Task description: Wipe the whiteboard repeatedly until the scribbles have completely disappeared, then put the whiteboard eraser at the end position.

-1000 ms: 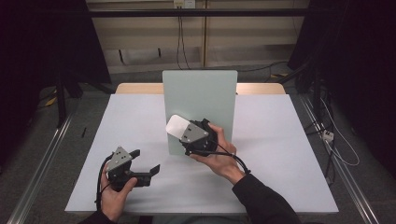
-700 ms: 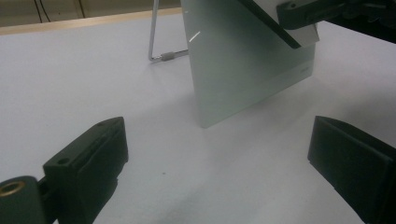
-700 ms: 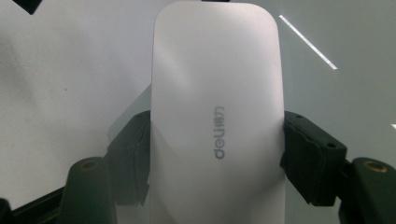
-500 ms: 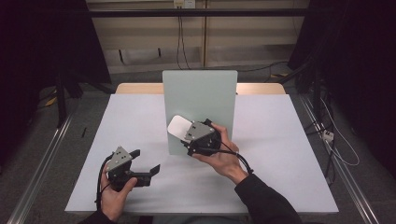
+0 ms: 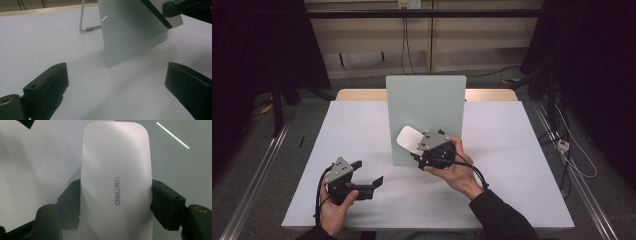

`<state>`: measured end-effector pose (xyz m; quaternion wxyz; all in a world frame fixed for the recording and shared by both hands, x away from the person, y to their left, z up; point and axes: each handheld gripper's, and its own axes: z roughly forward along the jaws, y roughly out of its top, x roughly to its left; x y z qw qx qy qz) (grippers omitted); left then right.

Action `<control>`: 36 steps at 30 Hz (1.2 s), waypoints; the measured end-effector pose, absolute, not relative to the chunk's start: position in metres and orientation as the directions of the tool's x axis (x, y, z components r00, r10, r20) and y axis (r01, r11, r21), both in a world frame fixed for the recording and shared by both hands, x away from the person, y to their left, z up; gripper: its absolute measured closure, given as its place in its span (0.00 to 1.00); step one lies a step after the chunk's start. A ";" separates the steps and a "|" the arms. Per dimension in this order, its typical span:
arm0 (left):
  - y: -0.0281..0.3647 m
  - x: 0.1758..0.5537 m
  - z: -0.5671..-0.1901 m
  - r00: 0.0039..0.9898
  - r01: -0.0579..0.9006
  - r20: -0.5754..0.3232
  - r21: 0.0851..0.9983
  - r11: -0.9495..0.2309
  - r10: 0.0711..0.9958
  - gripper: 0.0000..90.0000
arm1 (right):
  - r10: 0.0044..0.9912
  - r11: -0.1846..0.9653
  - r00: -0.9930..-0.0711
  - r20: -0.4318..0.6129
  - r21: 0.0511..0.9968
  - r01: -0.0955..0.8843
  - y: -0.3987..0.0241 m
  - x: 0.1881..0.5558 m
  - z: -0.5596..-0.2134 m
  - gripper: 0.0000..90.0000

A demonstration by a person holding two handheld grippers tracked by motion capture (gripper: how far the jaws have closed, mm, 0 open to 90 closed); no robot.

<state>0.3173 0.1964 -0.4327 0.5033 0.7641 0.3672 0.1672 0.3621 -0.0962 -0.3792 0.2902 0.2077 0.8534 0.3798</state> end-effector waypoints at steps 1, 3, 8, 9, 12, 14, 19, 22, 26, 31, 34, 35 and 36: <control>0.196 0.317 -0.433 0.675 0.393 -0.115 0.892 -0.224 0.729 0.05 | 0.577 0.623 -0.745 -0.335 0.771 0.136 -0.097 0.362 -0.379 0.35; 0.196 0.318 -0.433 0.673 0.398 -0.118 0.889 -0.224 0.731 0.05 | 0.577 0.617 -0.749 -0.326 0.774 0.139 -0.097 0.361 -0.378 0.35; 0.195 0.318 -0.433 0.672 0.398 -0.118 0.890 -0.222 0.731 0.05 | 0.573 0.613 -0.761 -0.304 0.775 0.153 -0.099 0.361 -0.379 0.35; 0.196 0.318 -0.433 0.673 0.398 -0.116 0.890 -0.225 0.731 0.05 | 0.573 0.616 -0.760 -0.307 0.773 0.153 -0.099 0.361 -0.380 0.35; 0.195 0.317 -0.432 0.673 0.392 -0.112 0.892 -0.225 0.731 0.05 | 0.570 0.610 -0.769 -0.289 0.776 0.161 -0.100 0.358 -0.380 0.35; 0.194 0.315 -0.431 0.678 0.386 -0.105 0.893 -0.230 0.728 0.05 | 0.568 0.614 -0.770 -0.290 0.773 0.162 -0.101 0.357 -0.381 0.35; 0.195 0.317 -0.433 0.675 0.396 -0.110 0.888 -0.232 0.730 0.05 | 0.571 0.604 -0.780 -0.257 0.774 0.188 -0.108 0.355 -0.381 0.35; 0.196 0.319 -0.434 0.671 0.399 -0.115 0.889 -0.226 0.733 0.05 | 0.570 0.610 -0.782 -0.253 0.768 0.196 -0.112 0.355 -0.380 0.35; 0.196 0.317 -0.433 0.674 0.399 -0.116 0.888 -0.227 0.729 0.05 | 0.574 0.601 -0.788 -0.223 0.769 0.220 -0.117 0.355 -0.380 0.35; 0.196 0.319 -0.433 0.674 0.404 -0.128 0.889 -0.218 0.728 0.07 | 0.572 0.595 -0.796 -0.197 0.768 0.238 -0.124 0.353 -0.382 0.35; 0.195 0.319 -0.432 0.680 0.399 -0.121 0.889 -0.226 0.724 0.07 | 0.566 0.605 -0.803 -0.189 0.757 0.248 -0.128 0.350 -0.384 0.35; 0.195 0.319 -0.432 0.681 0.396 -0.119 0.890 -0.227 0.723 0.07 | 0.563 0.603 -0.806 -0.181 0.757 0.251 -0.129 0.350 -0.385 0.35; 0.194 0.318 -0.432 0.681 0.396 -0.119 0.890 -0.226 0.722 0.07 | 0.561 0.608 -0.808 -0.179 0.752 0.256 -0.130 0.349 -0.385 0.35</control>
